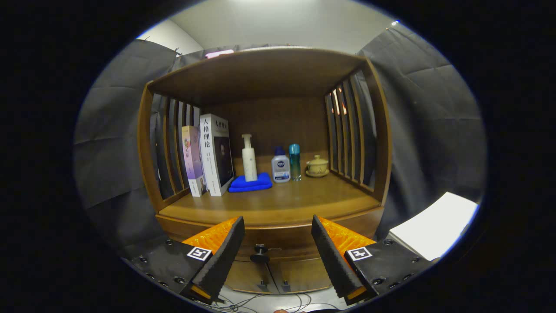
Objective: Pull open the drawer, take out the items inside it, and place them on the countertop above the cabinet.
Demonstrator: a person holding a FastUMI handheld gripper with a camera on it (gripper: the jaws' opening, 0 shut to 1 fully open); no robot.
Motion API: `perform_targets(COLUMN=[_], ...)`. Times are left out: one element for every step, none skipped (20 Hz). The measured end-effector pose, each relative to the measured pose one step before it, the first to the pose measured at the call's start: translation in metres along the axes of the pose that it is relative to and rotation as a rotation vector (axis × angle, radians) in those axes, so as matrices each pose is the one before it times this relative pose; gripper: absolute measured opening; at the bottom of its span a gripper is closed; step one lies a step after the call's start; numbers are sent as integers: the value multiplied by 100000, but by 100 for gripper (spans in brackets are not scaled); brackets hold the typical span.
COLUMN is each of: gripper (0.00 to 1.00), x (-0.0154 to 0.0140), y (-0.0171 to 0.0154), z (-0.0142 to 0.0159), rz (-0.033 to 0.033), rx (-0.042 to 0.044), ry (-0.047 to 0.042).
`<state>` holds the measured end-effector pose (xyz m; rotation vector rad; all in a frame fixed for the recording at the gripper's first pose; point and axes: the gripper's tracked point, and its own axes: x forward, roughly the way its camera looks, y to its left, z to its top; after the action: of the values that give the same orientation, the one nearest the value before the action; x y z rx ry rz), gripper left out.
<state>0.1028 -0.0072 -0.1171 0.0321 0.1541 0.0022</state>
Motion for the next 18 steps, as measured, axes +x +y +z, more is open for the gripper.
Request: perform_targets(gripper=[97, 97, 98, 98, 98, 98, 98, 98, 98, 98, 98, 98, 98, 98, 98, 98, 98, 98], x=[713, 681, 670, 629, 663, 589, 399, 464, 589, 440, 228, 503, 349, 272, 229, 148, 221, 90], y=[351, 204, 170, 313, 454, 415, 403, 200, 46, -64, -138, -66, 38, 58, 6, -31, -65, 42], z=[-784, -544, -520, -540, -881, -749, -759, -555, -595, -656, -948, -822, -883, -643, -565, -150, -145, -81], rz=[1130, 517, 347, 362, 657, 821, 574, 36, -389, -679, -564, -234, -102, 320, 302, -246, -658, 4], rx=[251, -493, -751, -785, -667, -493, -451, -394, -386, -465, -598, -489, 81, 556, 434, -53, -515, -718], ry=[1489, 1130, 866, 882, 1420, 1792, 1323, 666, 472, 461, 660, 1183, 1481, 1435, 997, 37, -68, 204])
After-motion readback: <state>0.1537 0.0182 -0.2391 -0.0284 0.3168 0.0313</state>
